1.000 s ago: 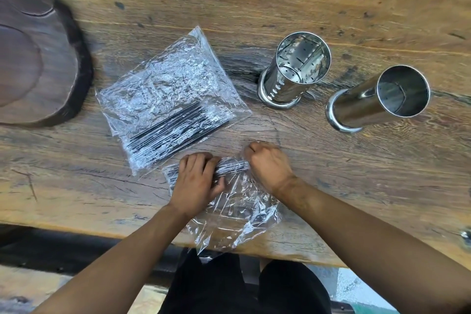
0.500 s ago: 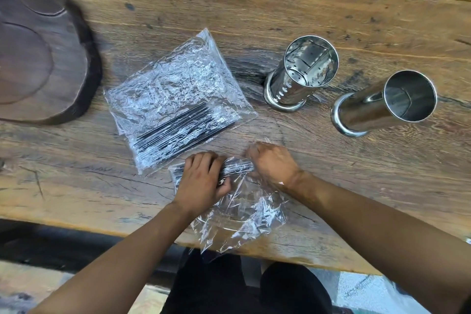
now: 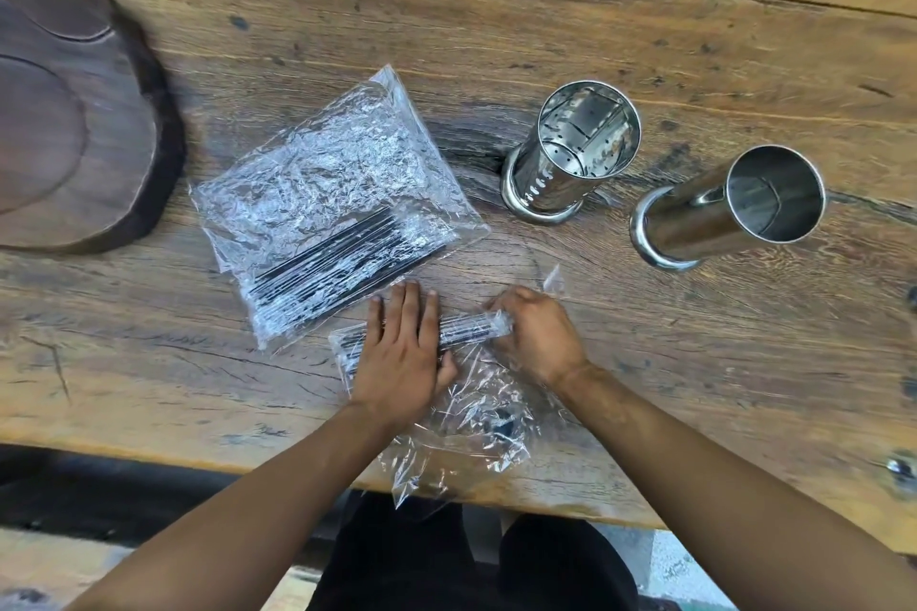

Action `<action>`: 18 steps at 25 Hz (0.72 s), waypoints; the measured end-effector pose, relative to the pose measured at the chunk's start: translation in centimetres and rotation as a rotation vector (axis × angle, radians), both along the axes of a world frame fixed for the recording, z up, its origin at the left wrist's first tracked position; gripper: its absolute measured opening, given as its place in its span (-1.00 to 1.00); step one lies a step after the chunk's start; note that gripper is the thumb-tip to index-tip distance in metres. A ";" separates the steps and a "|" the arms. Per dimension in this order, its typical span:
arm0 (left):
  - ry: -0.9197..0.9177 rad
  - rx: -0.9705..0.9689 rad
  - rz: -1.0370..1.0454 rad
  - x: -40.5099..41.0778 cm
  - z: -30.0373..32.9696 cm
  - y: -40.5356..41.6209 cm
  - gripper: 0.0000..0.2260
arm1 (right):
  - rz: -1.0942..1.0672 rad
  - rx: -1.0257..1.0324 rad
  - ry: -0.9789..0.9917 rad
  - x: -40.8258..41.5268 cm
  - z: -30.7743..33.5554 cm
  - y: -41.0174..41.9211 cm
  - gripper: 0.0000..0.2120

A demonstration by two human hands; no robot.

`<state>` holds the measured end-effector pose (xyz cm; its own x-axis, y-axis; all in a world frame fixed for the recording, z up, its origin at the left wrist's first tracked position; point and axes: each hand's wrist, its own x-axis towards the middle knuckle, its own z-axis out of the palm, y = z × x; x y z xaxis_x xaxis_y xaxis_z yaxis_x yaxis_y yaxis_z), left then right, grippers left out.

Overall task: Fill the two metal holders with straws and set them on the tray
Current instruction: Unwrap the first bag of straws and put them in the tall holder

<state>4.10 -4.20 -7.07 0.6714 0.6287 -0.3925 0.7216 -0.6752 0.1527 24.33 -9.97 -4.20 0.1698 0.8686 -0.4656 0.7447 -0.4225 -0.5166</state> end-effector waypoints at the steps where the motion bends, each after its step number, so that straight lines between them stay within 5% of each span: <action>1: 0.010 -0.003 -0.009 0.0 0.1 0.0 -0.30 | 0.028 -0.020 -0.017 0.0 0.1 0.0 -0.59; 6: -0.107 0.029 -0.045 -0.9 0.0 -0.2 -0.37 | 0.096 -0.129 0.020 0.4 0.4 -0.3 -0.67; 18: -0.071 0.097 -0.020 -0.5 0.5 0.4 -0.57 | -0.618 -0.099 0.651 0.4 1.6 -1.1 -0.65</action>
<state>3.63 -3.75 -6.60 0.7083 0.6475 -0.2811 0.6974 -0.7036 0.1365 24.73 -11.02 -2.62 0.2697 0.6606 -0.7006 -0.0567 -0.7154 -0.6964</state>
